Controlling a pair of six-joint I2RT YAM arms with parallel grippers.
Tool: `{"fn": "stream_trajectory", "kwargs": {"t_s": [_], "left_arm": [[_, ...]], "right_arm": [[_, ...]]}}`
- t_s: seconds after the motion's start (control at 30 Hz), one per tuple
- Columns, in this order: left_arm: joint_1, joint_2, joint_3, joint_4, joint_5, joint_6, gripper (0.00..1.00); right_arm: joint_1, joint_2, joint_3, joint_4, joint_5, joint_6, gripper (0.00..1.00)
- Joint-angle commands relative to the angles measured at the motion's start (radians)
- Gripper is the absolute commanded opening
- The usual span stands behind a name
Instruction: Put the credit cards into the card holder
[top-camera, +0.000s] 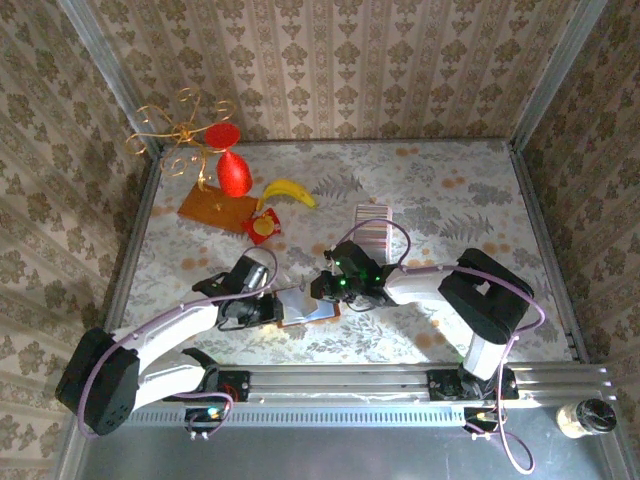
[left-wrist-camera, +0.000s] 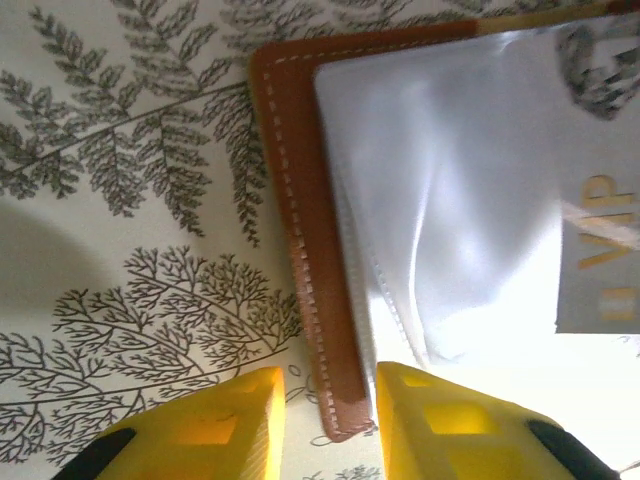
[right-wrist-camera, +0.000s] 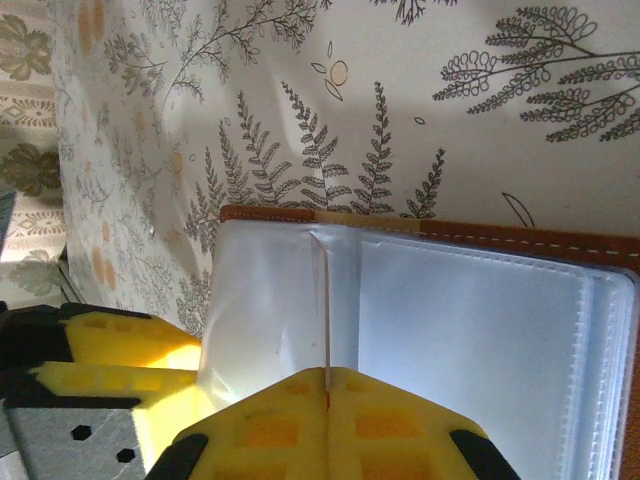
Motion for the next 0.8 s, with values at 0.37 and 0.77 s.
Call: {"fn": "stream_trajectory", "kwargs": {"t_s": [0.37,0.77], "left_arm": [[0.003,-0.047,0.059,-0.090,-0.041,0.043,0.14],[-0.004,0.006,0.024,-0.018,-0.032,0.019,0.11]], "right_arm": [[-0.002,0.046,-0.119,0.265,0.014,0.169,0.00],[0.021,0.068,-0.134,0.305,0.041,0.202,0.00]]}}
